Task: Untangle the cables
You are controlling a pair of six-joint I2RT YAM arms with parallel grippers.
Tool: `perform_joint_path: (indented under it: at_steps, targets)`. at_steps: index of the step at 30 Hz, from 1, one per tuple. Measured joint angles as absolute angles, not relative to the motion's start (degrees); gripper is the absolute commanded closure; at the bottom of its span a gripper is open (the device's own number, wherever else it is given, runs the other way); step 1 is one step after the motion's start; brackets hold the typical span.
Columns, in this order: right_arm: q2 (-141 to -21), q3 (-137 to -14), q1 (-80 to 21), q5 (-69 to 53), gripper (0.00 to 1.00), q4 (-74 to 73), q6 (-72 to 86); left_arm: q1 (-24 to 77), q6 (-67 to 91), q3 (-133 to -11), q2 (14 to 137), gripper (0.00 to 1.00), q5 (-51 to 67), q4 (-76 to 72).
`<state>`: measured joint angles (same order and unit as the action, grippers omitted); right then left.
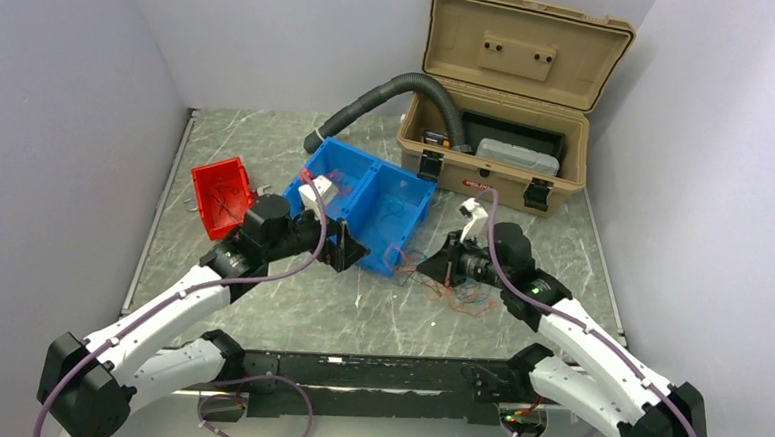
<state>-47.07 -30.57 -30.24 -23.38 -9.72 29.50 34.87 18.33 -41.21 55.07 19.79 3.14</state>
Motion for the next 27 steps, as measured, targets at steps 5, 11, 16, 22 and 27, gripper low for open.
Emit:
perform_joint_path:
  at_steps: [5, 11, 16, 22, 27]
  targets:
    - [-51.72, -34.13, -38.54, -26.28, 0.47, -5.96, 28.95, 34.87, 19.18, -36.18, 53.54, 0.01, 22.98, -0.86]
    - [-53.23, -34.65, -40.23, -25.87, 0.18, -4.49, 29.12, 34.87, 19.18, -35.90, 51.62, 0.01, 24.56, -3.95]
    - [-51.33, -34.79, -40.23, -18.87, 0.18, -7.92, 28.75, 35.05, 19.18, -35.81, 51.59, 0.00, 24.75, -3.79]
    - [-50.57, -35.33, -40.03, -4.56, 0.21, -16.14, 29.52, 37.69, 18.90, -35.81, 53.25, 0.01, 22.11, -1.67]
    - [-50.57, -35.33, -38.96, 2.70, 0.21, -21.52, 31.31, 40.64, 18.63, -35.81, 54.61, 0.00, 19.22, 0.34]
